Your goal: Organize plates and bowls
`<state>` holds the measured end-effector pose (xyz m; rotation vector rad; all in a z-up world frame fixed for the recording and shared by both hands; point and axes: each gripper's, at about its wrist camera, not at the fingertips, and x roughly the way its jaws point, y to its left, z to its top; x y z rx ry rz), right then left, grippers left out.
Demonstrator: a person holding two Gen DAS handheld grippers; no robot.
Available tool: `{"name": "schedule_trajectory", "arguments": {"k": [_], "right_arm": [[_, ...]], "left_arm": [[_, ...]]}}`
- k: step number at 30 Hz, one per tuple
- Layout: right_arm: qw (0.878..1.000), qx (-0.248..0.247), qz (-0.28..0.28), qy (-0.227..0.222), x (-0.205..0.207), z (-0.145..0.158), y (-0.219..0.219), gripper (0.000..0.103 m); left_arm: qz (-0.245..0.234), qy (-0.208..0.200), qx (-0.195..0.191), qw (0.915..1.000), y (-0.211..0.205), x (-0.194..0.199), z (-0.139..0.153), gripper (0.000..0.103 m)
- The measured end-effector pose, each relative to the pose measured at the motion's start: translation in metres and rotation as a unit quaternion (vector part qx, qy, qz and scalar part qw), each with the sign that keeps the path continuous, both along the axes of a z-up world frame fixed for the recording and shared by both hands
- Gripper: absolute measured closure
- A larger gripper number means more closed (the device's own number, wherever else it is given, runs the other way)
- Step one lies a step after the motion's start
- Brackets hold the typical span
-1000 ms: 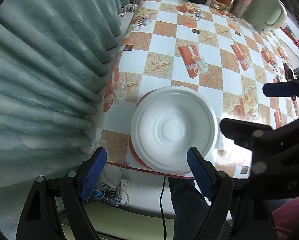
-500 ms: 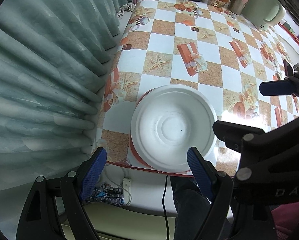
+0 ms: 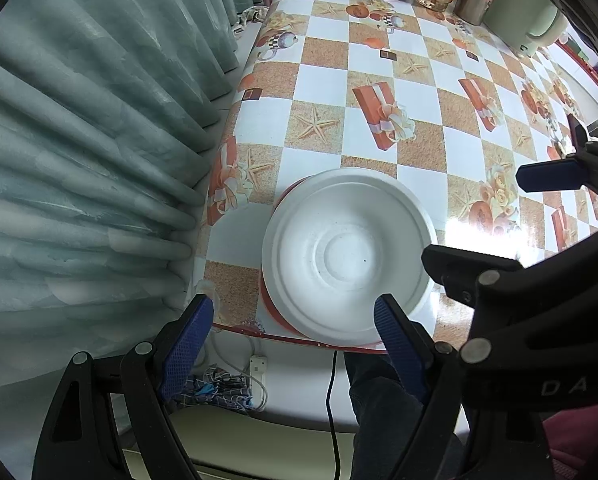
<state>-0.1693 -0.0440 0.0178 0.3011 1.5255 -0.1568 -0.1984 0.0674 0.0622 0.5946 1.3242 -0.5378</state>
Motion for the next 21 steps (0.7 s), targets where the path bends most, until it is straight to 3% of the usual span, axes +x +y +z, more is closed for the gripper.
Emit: {"name": "schedule_trajectory", "arguments": {"k": [21], "right_arm": [[1.0, 0.017, -0.007, 0.003, -0.0018, -0.0065, -0.0089, 0.001]], "left_arm": [[-0.01, 0.008, 0.021, 0.9997, -0.0081, 0.0021, -0.0075, 0.018]]}}
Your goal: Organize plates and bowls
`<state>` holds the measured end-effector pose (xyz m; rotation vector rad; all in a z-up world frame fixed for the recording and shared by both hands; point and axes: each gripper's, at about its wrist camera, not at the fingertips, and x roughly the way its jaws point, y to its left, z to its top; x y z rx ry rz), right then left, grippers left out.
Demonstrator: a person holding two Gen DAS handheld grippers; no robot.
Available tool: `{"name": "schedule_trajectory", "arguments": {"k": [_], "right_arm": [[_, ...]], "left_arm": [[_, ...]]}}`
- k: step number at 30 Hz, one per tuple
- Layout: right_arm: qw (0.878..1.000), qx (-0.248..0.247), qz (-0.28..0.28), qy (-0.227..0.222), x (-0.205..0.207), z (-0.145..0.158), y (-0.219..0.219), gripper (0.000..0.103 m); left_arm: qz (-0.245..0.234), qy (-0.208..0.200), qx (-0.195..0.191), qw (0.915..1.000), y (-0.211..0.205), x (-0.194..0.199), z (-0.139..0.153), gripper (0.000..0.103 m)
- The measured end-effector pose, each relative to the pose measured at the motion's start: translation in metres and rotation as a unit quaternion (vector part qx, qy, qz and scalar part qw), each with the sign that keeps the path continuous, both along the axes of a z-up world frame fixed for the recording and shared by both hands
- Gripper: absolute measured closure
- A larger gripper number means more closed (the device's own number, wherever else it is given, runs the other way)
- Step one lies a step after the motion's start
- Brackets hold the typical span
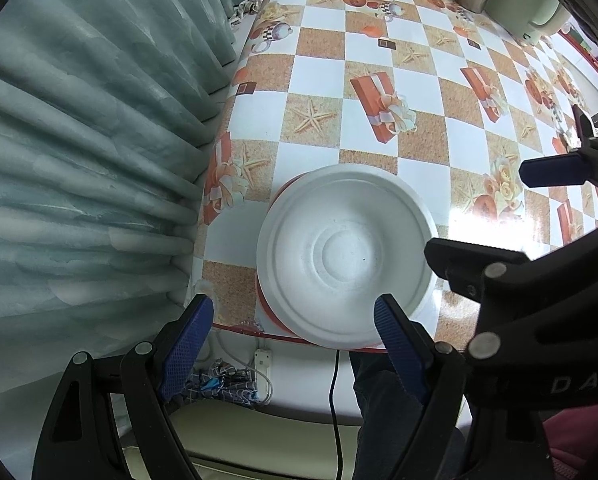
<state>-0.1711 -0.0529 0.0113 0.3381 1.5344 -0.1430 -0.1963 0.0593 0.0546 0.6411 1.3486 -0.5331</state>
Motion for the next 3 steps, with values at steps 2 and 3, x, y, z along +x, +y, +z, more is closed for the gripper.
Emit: {"name": "schedule_trajectory", "arguments": {"k": [2, 3], "right_arm": [[1.0, 0.002, 0.0, -0.001, 0.0002, -0.0007, -0.0006, 0.001], [1.0, 0.004, -0.001, -0.003, 0.0, -0.0008, -0.0016, 0.001]], "left_arm": [[0.002, 0.005, -0.023, 0.9997, 0.0013, 0.0019, 0.0034, 0.018], [0.003, 0.005, -0.033, 0.9994, 0.0019, 0.0028, 0.0062, 0.018]]}}
